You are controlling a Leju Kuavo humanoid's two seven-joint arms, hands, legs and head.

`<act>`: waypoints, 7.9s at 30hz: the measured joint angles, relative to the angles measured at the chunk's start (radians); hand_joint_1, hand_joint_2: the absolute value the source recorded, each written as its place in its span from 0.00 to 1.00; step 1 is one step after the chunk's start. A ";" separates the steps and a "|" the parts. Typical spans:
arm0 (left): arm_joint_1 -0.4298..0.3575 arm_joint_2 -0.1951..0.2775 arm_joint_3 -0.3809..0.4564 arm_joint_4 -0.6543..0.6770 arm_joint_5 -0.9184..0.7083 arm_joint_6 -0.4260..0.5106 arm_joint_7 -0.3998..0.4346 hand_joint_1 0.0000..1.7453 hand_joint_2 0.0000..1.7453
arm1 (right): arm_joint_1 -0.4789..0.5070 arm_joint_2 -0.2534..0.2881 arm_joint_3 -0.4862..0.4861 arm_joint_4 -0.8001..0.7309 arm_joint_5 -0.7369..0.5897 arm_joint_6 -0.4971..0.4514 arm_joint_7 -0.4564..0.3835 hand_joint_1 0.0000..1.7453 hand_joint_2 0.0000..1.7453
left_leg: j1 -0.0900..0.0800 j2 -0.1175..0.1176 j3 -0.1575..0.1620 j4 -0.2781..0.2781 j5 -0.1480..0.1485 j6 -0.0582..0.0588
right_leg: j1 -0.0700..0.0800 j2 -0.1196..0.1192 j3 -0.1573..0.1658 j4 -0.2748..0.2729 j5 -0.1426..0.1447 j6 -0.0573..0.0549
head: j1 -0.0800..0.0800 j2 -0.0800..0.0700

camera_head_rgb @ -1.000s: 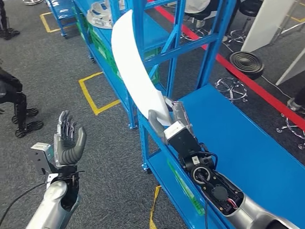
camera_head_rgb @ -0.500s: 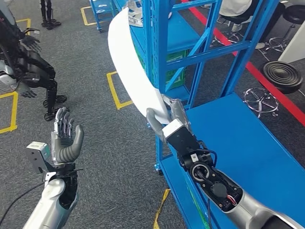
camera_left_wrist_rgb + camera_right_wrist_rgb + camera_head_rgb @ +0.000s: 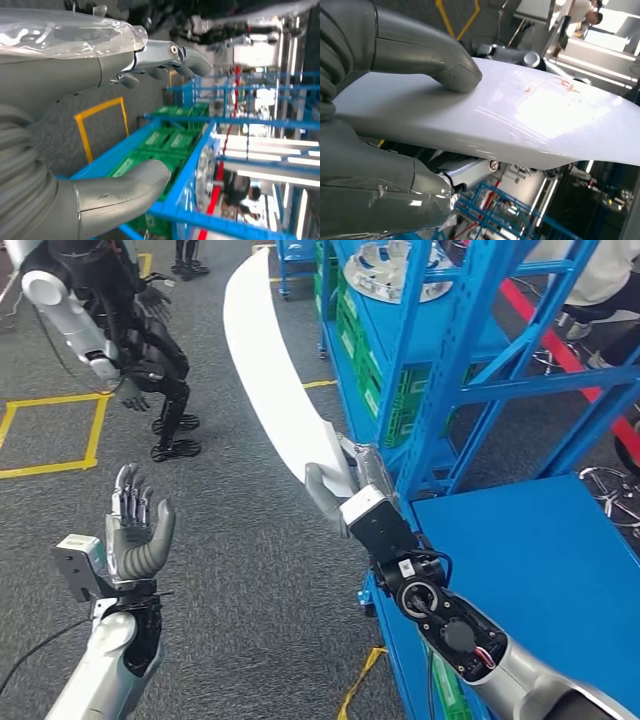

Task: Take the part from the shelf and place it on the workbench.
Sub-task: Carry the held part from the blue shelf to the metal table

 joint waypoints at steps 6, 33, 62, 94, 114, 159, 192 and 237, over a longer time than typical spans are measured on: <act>0.010 0.001 0.000 -0.005 -0.004 0.036 0.011 0.00 1.00 | 0.001 -0.005 -0.003 0.007 -0.002 0.000 0.001 1.00 1.00 | -0.003 -0.091 0.006 0.005 -0.004 -0.004 | -0.003 0.055 0.019 -0.112 0.123 -0.012 | 0.020 0.000; 0.011 0.007 -0.006 -0.009 -0.001 0.024 -0.011 0.00 1.00 | 0.020 -0.009 -0.022 0.021 0.000 -0.017 -0.003 1.00 1.00 | -0.003 -0.035 0.003 0.001 0.000 0.002 | 0.000 0.005 -0.062 0.105 -0.017 0.002 | 0.012 0.000; 0.006 0.009 -0.011 -0.006 0.002 0.038 -0.019 0.00 1.00 | 0.006 -0.010 -0.031 0.035 -0.013 -0.008 -0.005 1.00 1.00 | -0.002 -0.005 -0.001 0.006 0.000 0.002 | -0.002 -0.025 0.030 -0.052 0.018 0.006 | -0.001 0.000; 0.010 0.028 -0.010 -0.020 -0.005 0.028 0.012 0.00 1.00 | -0.028 -0.006 -0.006 0.045 -0.025 0.010 0.010 1.00 1.00 | 0.005 -0.030 -0.016 0.008 0.015 0.002 | -0.008 -0.001 -0.023 0.059 -0.018 0.012 | 0.015 0.000; -0.008 0.025 -0.012 -0.031 0.000 0.013 0.027 0.00 1.00 | 0.012 -0.011 -0.015 0.002 0.001 -0.008 0.050 1.00 1.00 | 0.012 0.023 -0.070 0.122 -0.020 -0.053 | -0.003 -0.063 0.102 -0.239 0.138 -0.029 | -0.023 0.000; -0.024 0.011 -0.031 -0.030 0.015 0.060 0.064 0.00 1.00 | 0.026 -0.021 -0.040 -0.012 -0.038 -0.007 0.037 1.00 1.00 | 0.007 -0.017 0.058 -0.043 -0.012 0.016 | -0.001 0.018 -0.059 0.031 0.041 0.007 | 0.009 0.000; -0.008 0.012 -0.032 -0.032 0.011 0.074 0.064 0.00 1.00 | 0.041 -0.022 -0.038 -0.009 -0.037 -0.006 0.029 1.00 1.00 | -0.011 -0.003 0.085 -0.025 -0.049 0.023 | -0.003 0.012 -0.047 0.031 -0.015 0.015 | -0.002 0.000; -0.001 0.014 -0.038 -0.041 -0.005 0.072 0.075 0.00 1.00 | 0.027 -0.027 -0.040 -0.018 -0.035 0.000 0.035 1.00 1.00 | 0.001 -0.001 -0.110 0.301 -0.210 -0.034 | 0.002 0.018 0.095 -0.241 0.156 -0.052 | -0.005 0.000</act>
